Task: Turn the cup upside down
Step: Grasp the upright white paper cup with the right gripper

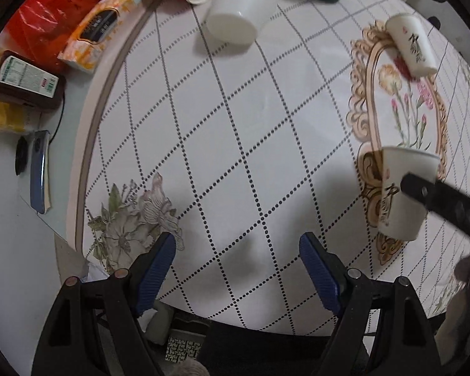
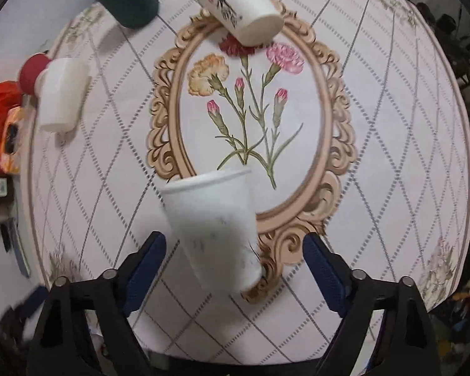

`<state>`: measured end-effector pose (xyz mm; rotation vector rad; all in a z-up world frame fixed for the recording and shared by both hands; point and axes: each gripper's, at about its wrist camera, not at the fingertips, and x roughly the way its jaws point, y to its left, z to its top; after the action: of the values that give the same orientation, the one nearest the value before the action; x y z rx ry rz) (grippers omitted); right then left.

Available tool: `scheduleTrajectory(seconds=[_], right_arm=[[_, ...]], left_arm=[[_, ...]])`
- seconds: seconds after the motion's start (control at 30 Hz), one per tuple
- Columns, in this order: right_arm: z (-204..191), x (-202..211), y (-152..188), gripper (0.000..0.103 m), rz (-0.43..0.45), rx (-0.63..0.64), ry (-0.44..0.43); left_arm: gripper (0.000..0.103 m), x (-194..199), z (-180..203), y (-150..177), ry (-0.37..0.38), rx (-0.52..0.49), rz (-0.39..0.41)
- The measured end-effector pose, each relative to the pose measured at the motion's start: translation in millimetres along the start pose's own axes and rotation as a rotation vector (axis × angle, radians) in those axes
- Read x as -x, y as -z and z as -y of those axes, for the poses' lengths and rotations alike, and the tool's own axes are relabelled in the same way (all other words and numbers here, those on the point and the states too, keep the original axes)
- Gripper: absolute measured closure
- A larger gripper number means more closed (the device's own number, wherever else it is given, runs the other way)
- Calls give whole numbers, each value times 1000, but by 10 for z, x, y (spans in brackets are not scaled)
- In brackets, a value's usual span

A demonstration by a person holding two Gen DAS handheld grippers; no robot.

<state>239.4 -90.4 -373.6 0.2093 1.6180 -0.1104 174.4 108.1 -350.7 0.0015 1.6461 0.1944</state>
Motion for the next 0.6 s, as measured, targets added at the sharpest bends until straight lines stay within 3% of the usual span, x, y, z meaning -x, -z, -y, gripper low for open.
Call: scheduleTrajectory(seconds=[0.1, 0.23, 0.6], right_arm=[[-1, -184, -84, 30, -47, -29, -1], [44, -300, -99, 37, -83, -61, -16], [162, -350, -124, 35, -99, -60, -16]], left_arm=[[23, -96, 33, -12, -16, -4, -11], [23, -156, 49, -36, -19, 3, -21], [23, -192, 75, -110, -20, 3, -21]])
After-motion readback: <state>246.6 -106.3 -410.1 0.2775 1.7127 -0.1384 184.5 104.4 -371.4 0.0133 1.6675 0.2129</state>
